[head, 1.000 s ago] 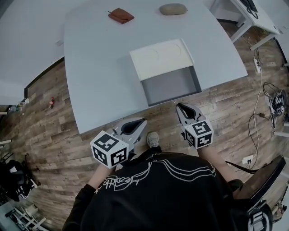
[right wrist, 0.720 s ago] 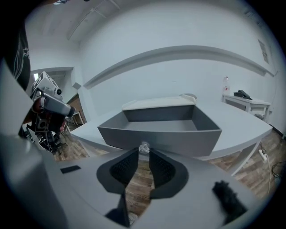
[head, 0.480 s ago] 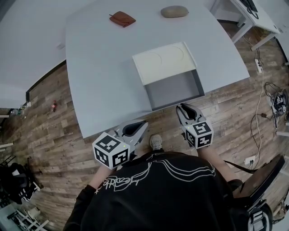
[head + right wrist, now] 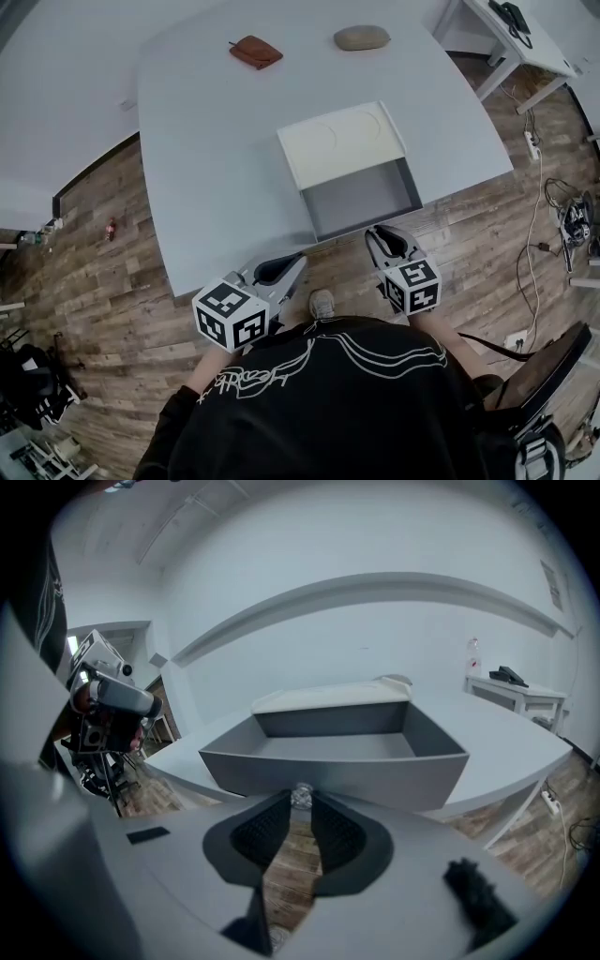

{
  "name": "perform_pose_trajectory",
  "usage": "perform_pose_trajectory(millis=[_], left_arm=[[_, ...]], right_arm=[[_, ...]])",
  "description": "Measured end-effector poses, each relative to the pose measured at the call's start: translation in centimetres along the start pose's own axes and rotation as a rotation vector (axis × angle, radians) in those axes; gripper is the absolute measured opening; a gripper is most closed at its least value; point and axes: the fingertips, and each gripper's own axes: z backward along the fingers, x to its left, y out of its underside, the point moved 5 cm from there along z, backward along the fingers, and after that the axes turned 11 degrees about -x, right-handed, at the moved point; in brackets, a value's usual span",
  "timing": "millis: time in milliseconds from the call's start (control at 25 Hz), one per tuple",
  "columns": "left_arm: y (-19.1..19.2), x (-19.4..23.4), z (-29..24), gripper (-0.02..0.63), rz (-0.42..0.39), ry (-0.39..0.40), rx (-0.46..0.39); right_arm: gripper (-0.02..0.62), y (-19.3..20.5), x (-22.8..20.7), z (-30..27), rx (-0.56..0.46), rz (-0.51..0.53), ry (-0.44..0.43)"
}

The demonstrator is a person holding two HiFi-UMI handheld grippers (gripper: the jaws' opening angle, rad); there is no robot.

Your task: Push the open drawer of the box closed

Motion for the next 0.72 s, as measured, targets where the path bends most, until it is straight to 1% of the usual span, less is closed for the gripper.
perform_pose_trajectory(millis=[360,720], left_arm=[[-0.3,0.6,-0.1,0.008,0.005,-0.005,-0.007],[-0.6,2.0,0.1,0.008,0.028,-0.018,-0.012]], right_arm=[[0.067,-1.1,-0.8,-1.2,0.005,0.013,0.007],[0.067,-2.6,-1.4,-4.0,0.038,0.024,0.024]])
